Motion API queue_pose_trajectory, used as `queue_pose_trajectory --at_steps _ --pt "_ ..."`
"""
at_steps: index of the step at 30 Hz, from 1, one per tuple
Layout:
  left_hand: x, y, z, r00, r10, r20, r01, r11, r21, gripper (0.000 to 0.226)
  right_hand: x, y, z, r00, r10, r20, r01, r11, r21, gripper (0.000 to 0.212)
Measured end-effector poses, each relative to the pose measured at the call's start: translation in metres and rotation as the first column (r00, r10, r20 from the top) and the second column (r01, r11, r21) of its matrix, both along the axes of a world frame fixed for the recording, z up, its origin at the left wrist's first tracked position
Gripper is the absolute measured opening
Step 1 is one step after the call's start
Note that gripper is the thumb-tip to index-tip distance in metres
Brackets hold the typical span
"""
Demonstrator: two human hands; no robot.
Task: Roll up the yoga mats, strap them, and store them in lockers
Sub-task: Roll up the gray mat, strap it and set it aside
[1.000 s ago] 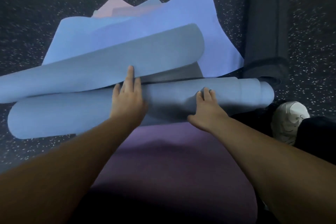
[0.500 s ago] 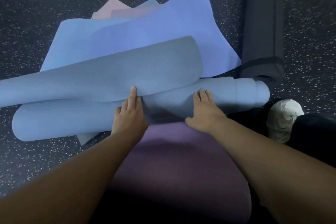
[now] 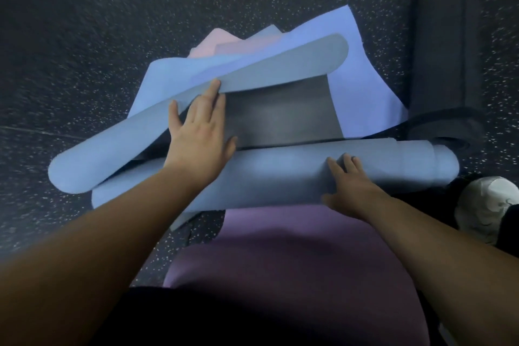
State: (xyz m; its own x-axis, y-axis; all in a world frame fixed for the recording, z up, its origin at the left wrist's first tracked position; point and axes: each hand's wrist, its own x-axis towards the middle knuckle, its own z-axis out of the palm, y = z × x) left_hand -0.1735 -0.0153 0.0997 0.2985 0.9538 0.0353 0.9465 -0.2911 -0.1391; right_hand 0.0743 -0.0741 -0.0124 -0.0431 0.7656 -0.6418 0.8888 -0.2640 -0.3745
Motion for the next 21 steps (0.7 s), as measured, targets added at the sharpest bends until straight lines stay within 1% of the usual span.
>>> queue_pose_trajectory --at_steps 4,6,8,9,10,12,15,18,19,20,21 --pt "0.011 -0.025 -0.002 0.998 -0.048 0.050 0.048 0.999 0.003 0.066 0.002 0.001 0.000 0.999 -0.006 -0.039 0.007 1.000 0.028 0.076" --pt "0.015 -0.048 -0.013 0.995 -0.083 0.047 0.085 0.996 -0.036 0.065 0.003 -0.001 0.001 0.998 -0.012 -0.059 0.014 0.999 0.033 0.078" --pt "0.021 -0.065 -0.027 0.996 -0.087 0.027 0.090 0.989 -0.117 0.068 0.005 -0.004 0.003 0.997 0.004 -0.074 -0.001 0.999 0.035 0.083" --pt "0.024 -0.071 -0.034 0.997 -0.072 0.003 0.071 0.984 -0.164 0.072 0.006 -0.006 0.003 0.997 0.011 -0.081 -0.008 0.999 0.033 0.083" --pt "0.027 -0.075 -0.040 0.997 -0.068 -0.027 0.062 0.982 -0.179 0.075 0.007 -0.007 0.004 0.996 0.013 -0.089 -0.010 0.999 0.035 0.083" --pt "0.032 -0.078 -0.052 0.991 -0.088 -0.099 0.069 0.981 -0.181 0.078 0.008 -0.010 0.004 0.995 0.009 -0.102 -0.005 0.999 0.043 0.083" --pt "0.036 -0.081 -0.076 0.984 -0.092 -0.154 0.066 0.983 -0.170 0.076 0.007 -0.012 0.005 0.994 -0.011 -0.106 0.014 0.999 0.033 0.083" --pt "0.034 -0.084 -0.095 0.969 -0.117 -0.218 0.050 0.955 -0.292 0.079 0.008 -0.013 0.008 0.989 -0.061 -0.135 0.067 0.997 0.042 0.083" --pt "0.035 -0.084 -0.097 0.962 -0.124 -0.243 0.030 0.933 -0.359 0.081 0.008 -0.013 0.009 0.985 -0.079 -0.152 0.087 0.995 0.045 0.083" --pt "0.036 -0.083 -0.098 0.951 -0.149 -0.270 0.023 0.908 -0.419 0.080 0.008 -0.013 0.011 0.982 -0.088 -0.166 0.097 0.994 0.049 0.084" --pt "0.035 -0.080 -0.104 0.949 -0.161 -0.270 0.024 0.894 -0.447 0.076 0.008 -0.013 0.011 0.981 -0.088 -0.173 0.099 0.994 0.055 0.084"
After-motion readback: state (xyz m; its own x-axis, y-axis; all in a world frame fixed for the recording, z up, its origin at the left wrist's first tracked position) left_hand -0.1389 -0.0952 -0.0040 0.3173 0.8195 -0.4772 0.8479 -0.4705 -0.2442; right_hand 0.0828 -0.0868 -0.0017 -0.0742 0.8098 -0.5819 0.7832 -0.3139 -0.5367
